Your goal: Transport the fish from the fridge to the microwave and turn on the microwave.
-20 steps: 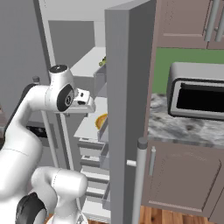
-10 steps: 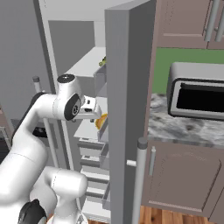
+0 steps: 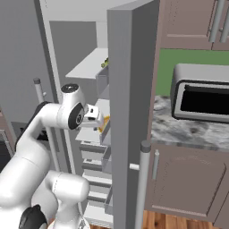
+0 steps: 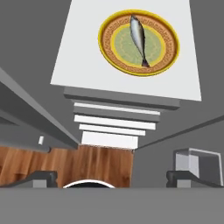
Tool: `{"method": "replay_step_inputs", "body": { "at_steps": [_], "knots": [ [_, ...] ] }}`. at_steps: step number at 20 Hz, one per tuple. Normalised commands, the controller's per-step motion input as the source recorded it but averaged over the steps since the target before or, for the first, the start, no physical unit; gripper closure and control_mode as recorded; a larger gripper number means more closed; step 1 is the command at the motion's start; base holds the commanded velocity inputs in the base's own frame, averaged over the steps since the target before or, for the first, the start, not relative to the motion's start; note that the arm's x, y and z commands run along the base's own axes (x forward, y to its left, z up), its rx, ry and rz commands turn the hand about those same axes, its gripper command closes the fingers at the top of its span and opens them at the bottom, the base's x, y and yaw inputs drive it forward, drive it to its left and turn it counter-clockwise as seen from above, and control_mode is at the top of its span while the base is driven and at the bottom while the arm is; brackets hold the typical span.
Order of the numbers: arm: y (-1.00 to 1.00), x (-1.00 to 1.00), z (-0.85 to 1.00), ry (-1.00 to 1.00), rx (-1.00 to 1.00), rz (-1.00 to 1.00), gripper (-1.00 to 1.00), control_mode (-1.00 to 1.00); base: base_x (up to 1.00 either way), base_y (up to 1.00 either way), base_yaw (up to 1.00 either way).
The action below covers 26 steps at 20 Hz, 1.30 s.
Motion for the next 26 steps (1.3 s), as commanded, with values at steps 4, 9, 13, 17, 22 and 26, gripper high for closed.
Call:
{"method": "replay_step_inputs", "body": {
  "at_steps": [4,9,13,17,22,26],
  "knots": [
    [-0.02,0.04,-0.26,0.0,-0.02,0.0,-1.0,-1.0,0.0,0.0,0.0],
    [-0.04,0.08,-0.12,0.0,0.0,0.0,-1.0,-1.0,0.0,0.0,0.0],
    [-0.02,0.1,-0.11,0.0,0.0,0.0,-1.0,-1.0,0.0,0.0,0.0],
    [-0.02,0.14,-0.1,0.0,0.0,0.0,-1.0,-1.0,0.0,0.0,0.0],
    [-0.08,0.24,-0.13,0.0,0.0,0.0,-1.0,-1.0,0.0,0.0,0.0],
    [-0.15,0.24,-0.08,0.0,0.0,0.0,-1.0,-1.0,0.0,0.0,0.0]
  ]
}}
